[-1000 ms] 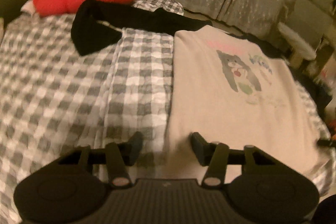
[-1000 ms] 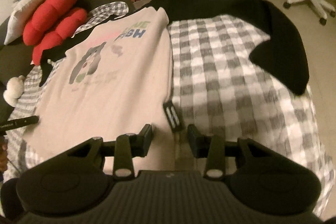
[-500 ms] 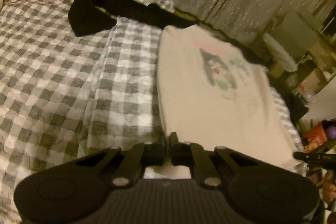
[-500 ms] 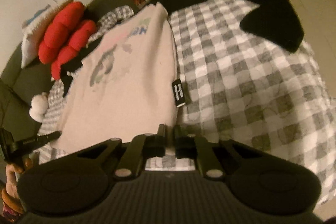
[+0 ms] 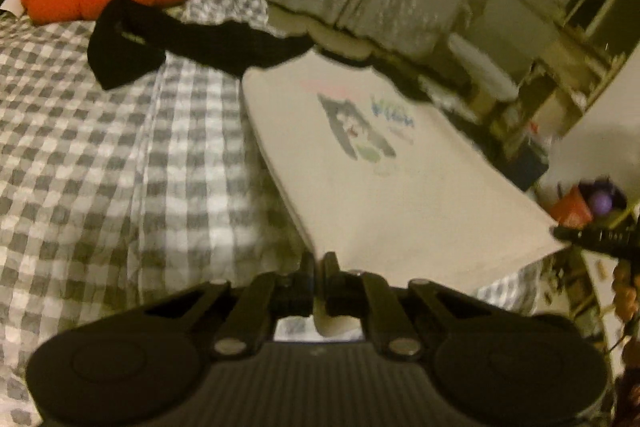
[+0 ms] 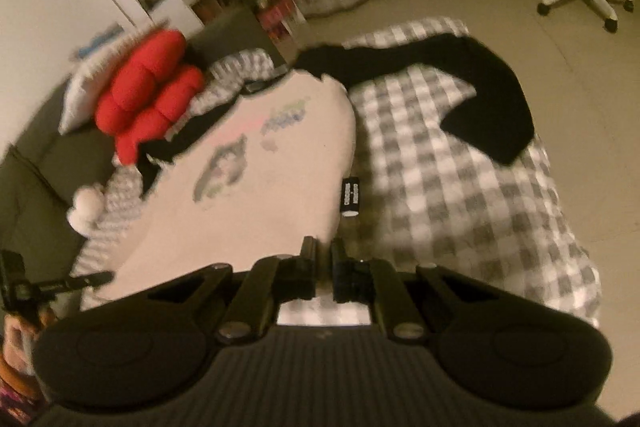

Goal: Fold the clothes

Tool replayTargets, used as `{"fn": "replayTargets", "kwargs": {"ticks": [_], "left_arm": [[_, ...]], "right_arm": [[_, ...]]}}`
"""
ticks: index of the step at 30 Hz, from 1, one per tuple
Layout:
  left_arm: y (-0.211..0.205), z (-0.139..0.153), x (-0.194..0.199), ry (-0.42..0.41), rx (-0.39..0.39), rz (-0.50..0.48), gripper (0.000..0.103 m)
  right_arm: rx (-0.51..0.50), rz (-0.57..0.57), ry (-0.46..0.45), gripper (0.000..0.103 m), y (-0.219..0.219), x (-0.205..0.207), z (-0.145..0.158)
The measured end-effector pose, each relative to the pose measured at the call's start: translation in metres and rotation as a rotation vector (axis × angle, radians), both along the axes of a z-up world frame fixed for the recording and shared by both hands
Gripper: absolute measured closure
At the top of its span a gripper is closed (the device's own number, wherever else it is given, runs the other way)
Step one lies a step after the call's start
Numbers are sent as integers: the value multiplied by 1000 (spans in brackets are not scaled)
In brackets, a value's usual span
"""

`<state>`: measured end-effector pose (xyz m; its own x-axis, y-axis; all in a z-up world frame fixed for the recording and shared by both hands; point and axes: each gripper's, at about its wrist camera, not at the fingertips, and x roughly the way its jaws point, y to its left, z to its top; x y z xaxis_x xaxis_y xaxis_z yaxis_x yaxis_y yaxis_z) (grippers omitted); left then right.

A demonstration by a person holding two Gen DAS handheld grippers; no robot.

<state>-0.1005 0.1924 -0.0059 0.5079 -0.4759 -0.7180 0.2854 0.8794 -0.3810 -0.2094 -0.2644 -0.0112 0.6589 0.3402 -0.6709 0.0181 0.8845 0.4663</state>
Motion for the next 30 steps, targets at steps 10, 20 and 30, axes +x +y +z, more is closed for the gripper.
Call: {"fn": "replayTargets", "kwargs": {"ticks": [10,20,30], "left_arm": [[-5,-40,16,84,99,-43,96],[-7,-10,35,-40,173,-59,39],[-59,14,90,-155,204,-34,36]], "right_arm": [[-40,28,137,90,4,17,-52],[-13,16,107,62,-5,42,-41],[85,-100,68,62,-25,104,-29]]}}
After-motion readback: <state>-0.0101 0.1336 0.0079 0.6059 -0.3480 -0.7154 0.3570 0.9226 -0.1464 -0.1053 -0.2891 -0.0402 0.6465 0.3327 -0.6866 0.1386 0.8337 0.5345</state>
